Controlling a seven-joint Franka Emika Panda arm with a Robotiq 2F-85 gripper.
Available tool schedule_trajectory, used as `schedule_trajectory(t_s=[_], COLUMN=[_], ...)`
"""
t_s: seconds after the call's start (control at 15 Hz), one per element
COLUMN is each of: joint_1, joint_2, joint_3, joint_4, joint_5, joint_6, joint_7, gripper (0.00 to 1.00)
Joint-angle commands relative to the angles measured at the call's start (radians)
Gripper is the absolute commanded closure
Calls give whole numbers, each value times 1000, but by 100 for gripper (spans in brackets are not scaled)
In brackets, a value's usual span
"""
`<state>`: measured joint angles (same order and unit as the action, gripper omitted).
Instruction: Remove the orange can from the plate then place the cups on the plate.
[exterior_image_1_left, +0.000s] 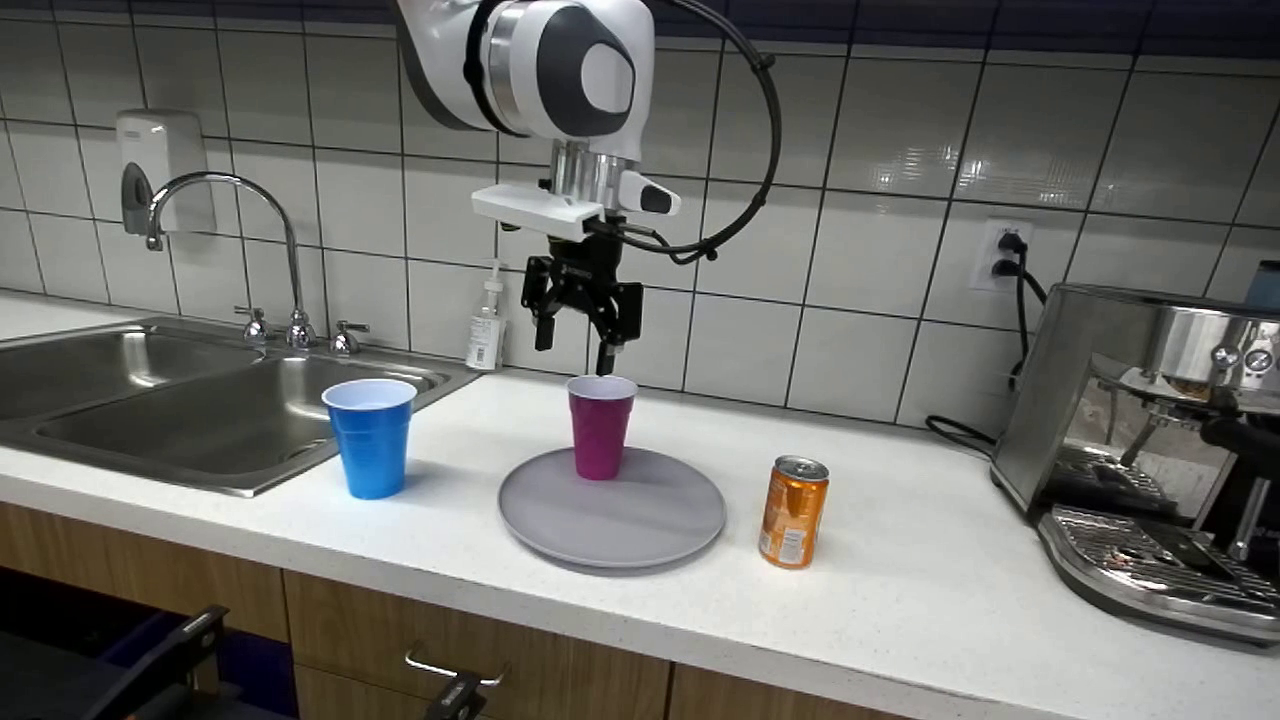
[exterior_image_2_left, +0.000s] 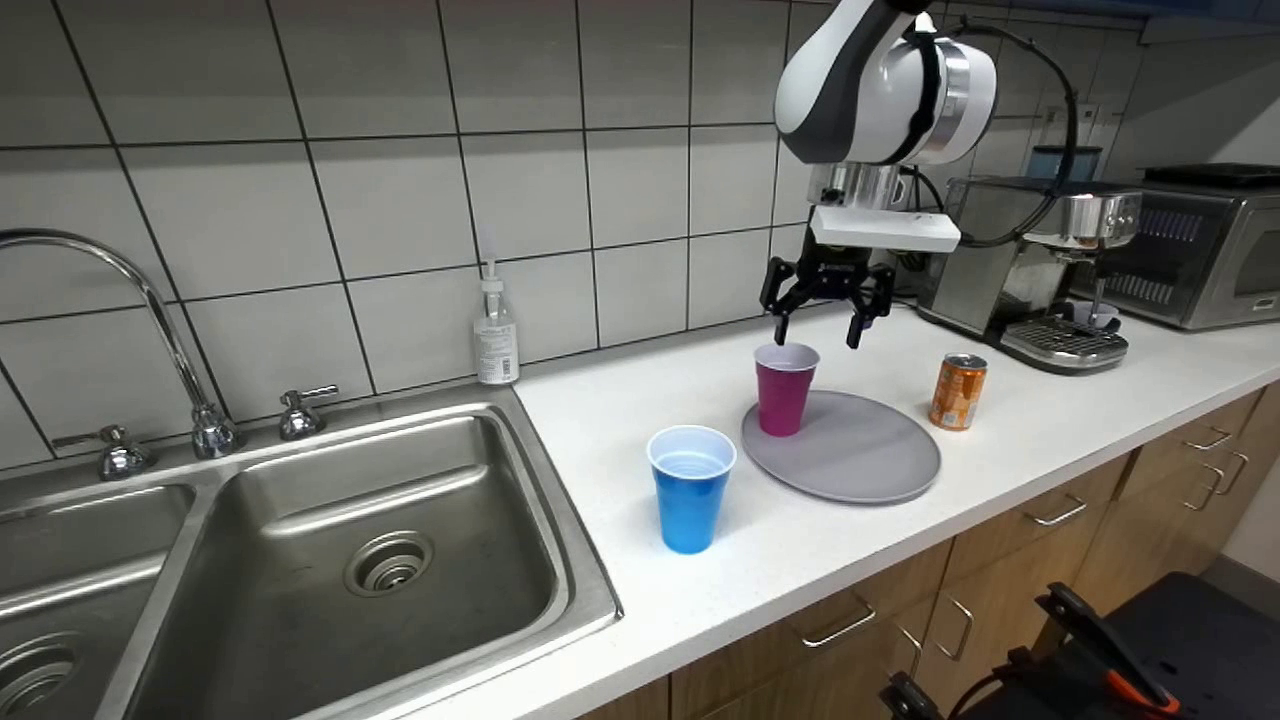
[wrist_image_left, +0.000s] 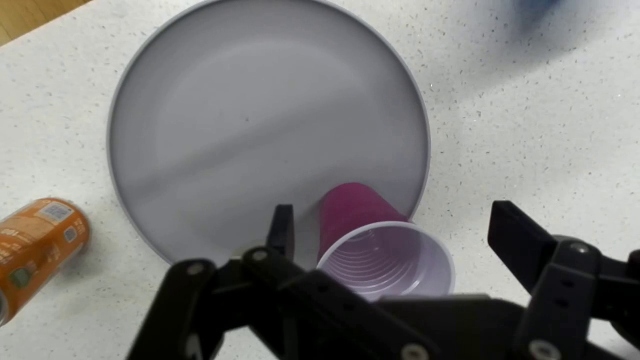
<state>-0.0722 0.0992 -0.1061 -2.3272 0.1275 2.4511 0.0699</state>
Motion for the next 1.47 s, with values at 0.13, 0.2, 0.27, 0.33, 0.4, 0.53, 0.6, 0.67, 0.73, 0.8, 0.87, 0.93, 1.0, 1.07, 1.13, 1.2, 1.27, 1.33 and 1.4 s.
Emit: schedule_trajectory(t_s=[0.13, 0.2, 0.27, 0.33, 0.4, 0.53, 0.6, 0.67, 0.73, 0.8, 0.87, 0.93, 1.0, 1.07, 1.13, 1.2, 1.27, 1.33, 1.4], joint_1=[-7, -7, -7, -7, -7, -7, -7, -7, -7, -7, -7, -6, -4, -2, 1, 4, 9, 13, 19], joint_2=[-1, -1, -1, -1, -1, -1, -1, -1, -1, -1, -1, -3, -4, -7, -10, -12, -10, -13, -17], joint_3=[7, 7, 7, 7, 7, 7, 7, 7, 7, 7, 7, 11, 14, 19, 23, 29, 38, 45, 54], joint_4=[1, 1, 1, 1, 1, 1, 1, 1, 1, 1, 1, 0, -1, -3, -5, -6, -6, -8, -12], joint_5=[-2, -2, -2, -2, -2, -2, -2, -2, -2, -2, -2, 8, 12, 15, 15, 14, 20, 20, 22], joint_6=[-3, -2, -2, -2, -2, -2, -2, -2, -2, -2, -2, -3, -2, -3, -4, -3, -2, -1, -1], joint_7=[0, 0, 0, 0, 0, 0, -1, -1, -1, -1, -1, -13, -20, -25, -29, -33, -44, -53, -69], gripper=[0, 0, 0, 0, 0, 0, 0, 0, 0, 0, 0, 0, 0, 0, 0, 0, 0, 0, 0])
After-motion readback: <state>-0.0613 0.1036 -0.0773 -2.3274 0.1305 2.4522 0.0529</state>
